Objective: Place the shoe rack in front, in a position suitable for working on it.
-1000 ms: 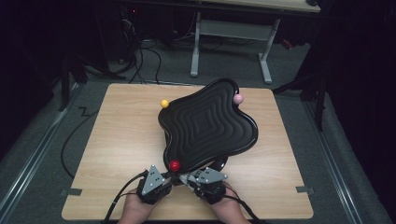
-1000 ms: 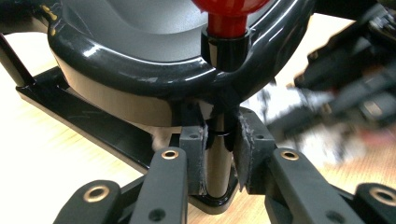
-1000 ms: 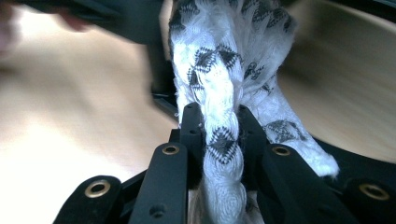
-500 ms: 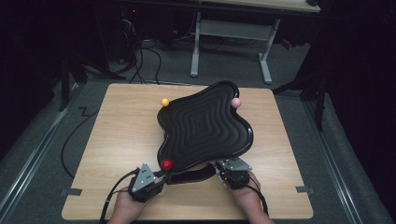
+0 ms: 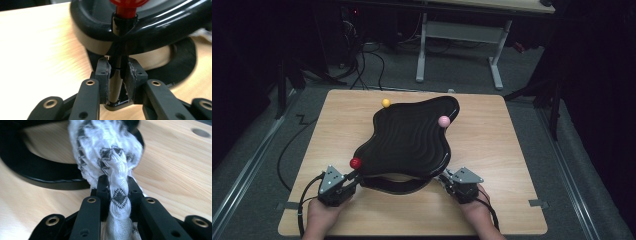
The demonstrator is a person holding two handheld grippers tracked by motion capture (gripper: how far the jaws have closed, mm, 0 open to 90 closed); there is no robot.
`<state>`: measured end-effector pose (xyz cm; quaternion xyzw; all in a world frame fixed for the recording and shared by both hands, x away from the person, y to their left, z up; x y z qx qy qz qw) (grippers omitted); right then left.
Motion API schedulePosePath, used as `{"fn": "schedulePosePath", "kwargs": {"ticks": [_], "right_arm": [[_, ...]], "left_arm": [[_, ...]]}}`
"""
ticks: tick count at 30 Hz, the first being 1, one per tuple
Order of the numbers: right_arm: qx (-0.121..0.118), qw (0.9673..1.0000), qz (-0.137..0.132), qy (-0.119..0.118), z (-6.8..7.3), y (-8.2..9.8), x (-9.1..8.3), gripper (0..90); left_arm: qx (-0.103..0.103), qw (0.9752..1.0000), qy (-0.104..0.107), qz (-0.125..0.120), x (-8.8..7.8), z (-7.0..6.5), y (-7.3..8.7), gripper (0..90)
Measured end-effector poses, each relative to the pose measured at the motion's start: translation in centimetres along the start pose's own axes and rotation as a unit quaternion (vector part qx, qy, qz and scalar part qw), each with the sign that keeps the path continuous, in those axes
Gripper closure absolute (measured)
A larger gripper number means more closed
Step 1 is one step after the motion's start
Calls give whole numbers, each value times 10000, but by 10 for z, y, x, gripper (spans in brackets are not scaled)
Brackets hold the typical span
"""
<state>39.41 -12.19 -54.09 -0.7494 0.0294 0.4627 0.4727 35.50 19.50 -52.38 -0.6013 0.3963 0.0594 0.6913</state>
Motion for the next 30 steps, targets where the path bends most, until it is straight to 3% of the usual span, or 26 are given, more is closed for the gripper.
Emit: {"fn": "schedulePosePath", "kwargs": {"ticks": [5, 8, 9, 11, 12, 13, 15, 18, 21, 22, 23, 25, 28, 30], "right_arm": [[-167, 9995, -200, -184, 19, -13, -7, 782], [-203, 9991, -326, -188, 22, -20, -12, 782], [-200, 9988, -400, -176, 22, -24, -15, 782], [-168, 9979, -607, -120, 18, -36, -25, 782], [-77, 9963, -852, -44, 12, -46, -37, 782], [-77, 9963, -852, -44, 12, -46, -37, 782], [22, 9936, -1126, -9, 6, -56, -49, 781], [161, 9874, -1571, 92, -5, -67, -65, 781], [244, 9892, -1443, 71, -9, -66, -58, 783], [244, 9932, -1135, 46, -8, -58, -40, 784], [244, 9932, -1135, 46, -8, -58, -40, 784], [193, 9964, -830, 37, -6, -48, -25, 785], [104, 9998, -174, -64, 2, -26, 8, 785], [10, 9999, 106, -134, 7, -17, 19, 785]], "left_arm": [[-12, 9999, -121, 22, 5, -3, -2, 572], [-13, 9998, -201, 58, 8, -4, -2, 553], [-13, 9995, -315, 62, 9, -3, -2, 554], [-99, 9987, -491, 17, 10, -1, -2, 600], [-158, 9989, -440, -35, 11, -1, -3, 672], [-158, 9989, -440, -35, 11, -1, -3, 737], [-70, 9982, -589, -32, 12, -2, -3, 742], [-23, 9984, -557, -30, 12, -1, -3, 746], [5, 9984, -558, -36, 12, -1, -3, 746], [35, 9985, -552, -46, 12, -1, -3, 747], [35, 9985, -552, -46, 12, -1, -3, 747], [63, 9986, -523, -50, 12, 0, -3, 747], [88, 9986, -507, -92, 13, 1, -3, 748], [102, 9986, -498, -109, 13, 2, -3, 748]]}}
Point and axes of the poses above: each handheld gripper's, and its own axes: x roughly forward along the jaws, y roughly out of its underside, z roughly to its left, the point moved 8 cm from there along x, roughly forward along the jaws, and after that the axes turned 14 degrees about z, right-handed, at the moved point
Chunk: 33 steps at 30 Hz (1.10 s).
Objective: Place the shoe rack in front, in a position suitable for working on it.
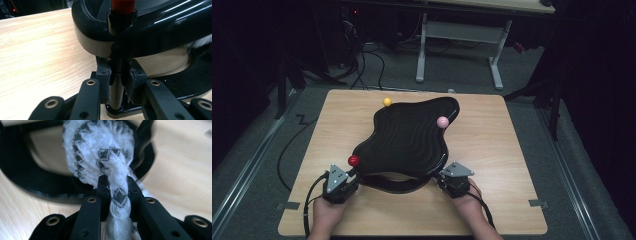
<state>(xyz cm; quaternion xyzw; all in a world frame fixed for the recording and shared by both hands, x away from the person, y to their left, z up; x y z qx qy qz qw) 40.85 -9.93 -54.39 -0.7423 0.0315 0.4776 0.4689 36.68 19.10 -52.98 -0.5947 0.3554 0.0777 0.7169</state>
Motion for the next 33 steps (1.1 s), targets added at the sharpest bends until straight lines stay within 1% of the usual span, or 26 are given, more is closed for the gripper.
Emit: {"fn": "schedulePosePath", "kwargs": {"ticks": [1, 4, 6, 7, 8, 9, 11, 12, 13, 15, 16, 17, 18, 20, 21, 23, 25, 26, 27, 28, 29, 31, 33], "right_arm": [[-13, 10000, 77, -26, 3, 3, 4, 786], [-73, 9999, 104, -47, 7, 6, 6, 786], [-77, 9999, 99, -54, 8, 6, 4, 786], [-13, 10000, 25, -85, 6, 4, 0, 786], [-13, 10000, 25, -85, 6, 4, 0, 786], [23, 10000, -25, -78, 5, 2, -4, 786], [96, 9997, -235, -65, 2, -6, -14, 786], [167, 9986, -491, -58, -2, -17, -29, 786], [188, 9979, -611, -36, -4, -23, -36, 787], [193, 9965, -817, -2, -6, -32, -49, 787], [193, 9965, -817, -2, -6, -32, -49, 787], [188, 9950, -979, 23, -6, -38, -58, 787], [161, 9942, -1059, 29, -7, -42, -64, 788], [119, 9905, -1365, 100, -7, -55, -82, 788], [135, 9887, -1484, 139, -8, -62, -90, 789], [147, 9885, -1493, 159, -9, -63, -90, 790], [176, 9897, -1409, 177, -11, -63, -84, 790], [199, 9929, -1158, 179, -13, -55, -68, 790], [215, 9942, -1046, 157, -13, -50, -62, 790], [215, 9942, -1046, 157, -13, -50, -62, 790], [232, 9970, -727, 117, -11, -37, -43, 790], [188, 9989, -416, 91, -7, -21, -24, 789], [113, 9999, -49, 61, -2, -3, -5, 789]], "left_arm": [[7, 10000, 10, -7, 0, 0, 0, 748], [16, 10000, 31, -22, 0, 1, 0, 748], [25, 10000, 56, -31, 0, 1, 0, 748], [29, 10000, 70, -32, 0, 1, 0, 748], [29, 10000, 70, -32, 0, 1, 0, 748], [26, 10000, 71, -35, 0, 1, 0, 748], [15, 10000, 74, -36, 0, 1, 0, 748], [11, 10000, 75, -35, 0, 1, 1, 747], [11, 10000, 75, -35, 0, 1, 1, 747], [12, 10000, 57, -40, 0, 1, 0, 746], [10, 10000, 52, -40, 0, 1, 0, 746], [11, 10000, 50, -40, 0, 1, 0, 746], [9, 10000, 51, -40, 0, 1, 0, 746], [6, 10000, 50, -39, 0, 1, 0, 746], [7, 10000, 48, -39, 0, 1, 0, 746], [13, 10000, 47, -36, 0, 1, 0, 745], [21, 10000, 41, -36, 0, 1, 0, 745], [30, 10000, 36, -34, 0, 1, 1, 745], [37, 10000, 31, -29, 0, 0, 1, 745], [37, 10000, 31, -29, 0, 0, 1, 744], [42, 10000, 32, -25, -1, 0, 1, 744], [44, 10000, 33, -24, -1, 0, 1, 744], [46, 10000, 35, -20, -1, 0, 1, 744]]}}
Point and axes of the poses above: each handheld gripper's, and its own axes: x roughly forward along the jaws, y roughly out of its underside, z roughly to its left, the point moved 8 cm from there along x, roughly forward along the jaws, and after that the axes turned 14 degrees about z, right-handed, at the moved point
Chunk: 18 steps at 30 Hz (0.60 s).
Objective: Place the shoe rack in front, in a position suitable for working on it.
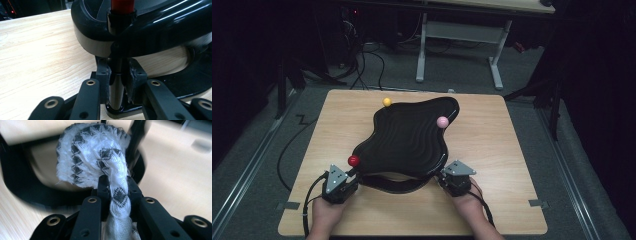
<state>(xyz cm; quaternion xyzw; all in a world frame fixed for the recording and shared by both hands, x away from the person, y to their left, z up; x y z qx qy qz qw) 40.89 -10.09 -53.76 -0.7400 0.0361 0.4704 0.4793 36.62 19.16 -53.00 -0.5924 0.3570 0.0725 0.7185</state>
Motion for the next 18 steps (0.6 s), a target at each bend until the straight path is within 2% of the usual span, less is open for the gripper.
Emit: {"fn": "schedulePosePath", "kwargs": {"ticks": [1, 3, 7, 12, 13, 14, 18], "right_arm": [[0, 10000, 0, 0, 0, 0, 0, 789], [-34, 9998, 190, -38, 3, 9, 10, 788], [-35, 9999, 160, -19, 2, 7, 6, 791], [101, 9997, -234, 8, -7, -10, -16, 791], [131, 9987, -501, 33, -11, -22, -32, 791], [131, 9987, -501, 33, -11, -22, -32, 791], [112, 9953, -958, 94, -14, -43, -60, 793]], "left_arm": [[-2, 10000, 1, 0, 0, 0, 0, 744], [15, 10000, -6, 5, 0, 0, 0, 744], [38, 10000, -4, -4, 0, 0, 0, 744], [38, 10000, -3, -1, 0, 0, 0, 744], [51, 10000, 4, -5, 0, 0, 0, 743], [51, 10000, 4, -5, 0, 0, 0, 743], [63, 10000, 15, -8, 0, 0, 0, 743]]}}
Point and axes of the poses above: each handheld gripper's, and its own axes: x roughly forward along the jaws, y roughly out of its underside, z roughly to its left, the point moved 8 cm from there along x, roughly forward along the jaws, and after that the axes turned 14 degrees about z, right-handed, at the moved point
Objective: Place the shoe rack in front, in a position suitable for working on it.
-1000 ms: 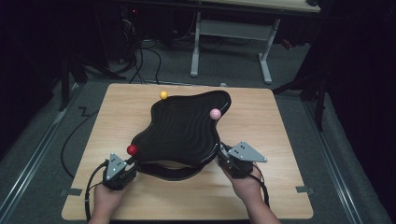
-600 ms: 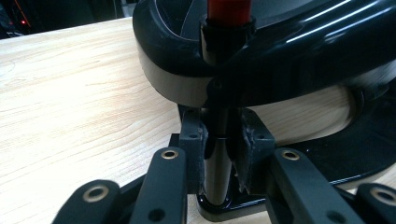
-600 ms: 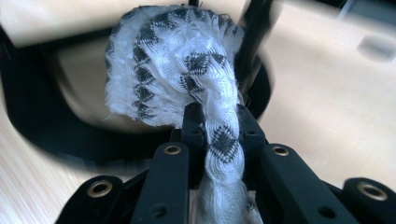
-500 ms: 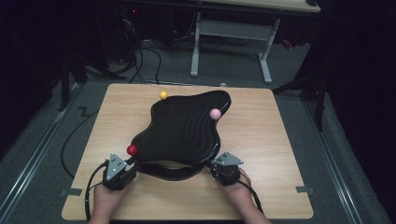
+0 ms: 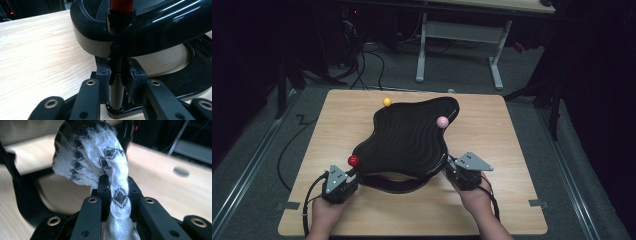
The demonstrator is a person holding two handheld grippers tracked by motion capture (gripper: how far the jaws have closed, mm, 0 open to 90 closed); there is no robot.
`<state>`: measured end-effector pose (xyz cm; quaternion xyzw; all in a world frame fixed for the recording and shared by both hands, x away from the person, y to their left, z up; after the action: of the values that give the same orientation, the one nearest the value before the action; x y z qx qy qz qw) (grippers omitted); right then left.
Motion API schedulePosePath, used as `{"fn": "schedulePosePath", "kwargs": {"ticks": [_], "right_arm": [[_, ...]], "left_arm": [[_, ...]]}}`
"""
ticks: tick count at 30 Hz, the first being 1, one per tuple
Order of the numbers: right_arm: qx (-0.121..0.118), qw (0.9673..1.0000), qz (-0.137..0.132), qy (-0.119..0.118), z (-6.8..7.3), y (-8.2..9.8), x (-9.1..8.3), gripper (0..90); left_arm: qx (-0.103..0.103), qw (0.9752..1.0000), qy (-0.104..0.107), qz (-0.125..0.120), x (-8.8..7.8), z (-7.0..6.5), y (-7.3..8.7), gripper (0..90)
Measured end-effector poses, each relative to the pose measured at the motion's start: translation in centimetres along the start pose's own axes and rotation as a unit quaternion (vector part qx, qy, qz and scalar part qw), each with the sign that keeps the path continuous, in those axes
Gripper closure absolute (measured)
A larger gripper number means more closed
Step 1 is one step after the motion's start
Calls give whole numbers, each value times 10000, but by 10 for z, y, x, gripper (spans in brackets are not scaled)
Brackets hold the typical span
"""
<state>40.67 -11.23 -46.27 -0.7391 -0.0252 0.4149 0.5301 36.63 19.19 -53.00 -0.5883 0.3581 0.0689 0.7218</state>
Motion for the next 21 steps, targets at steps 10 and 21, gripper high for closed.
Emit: {"fn": "schedulePosePath", "kwargs": {"ticks": [10, 21], "right_arm": [[209, 9993, -288, 83, -10, -19, -9, 795], [246, 9936, 1105, -14, -8, 66, 53, 792]], "left_arm": [[-3, 10000, 7, -4, 0, 0, 0, 744], [-6, 10000, 0, -2, 0, 0, 0, 743]]}}
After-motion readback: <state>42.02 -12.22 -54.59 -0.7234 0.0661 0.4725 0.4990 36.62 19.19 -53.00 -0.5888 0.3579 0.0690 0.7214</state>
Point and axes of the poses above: each handheld gripper's, and its own axes: x roughly forward along the jaws, y roughly out of its underside, z roughly to its left, the point moved 8 cm from there along x, roughly forward along the jaws, and after that the axes turned 14 degrees about z, right-handed, at the moved point
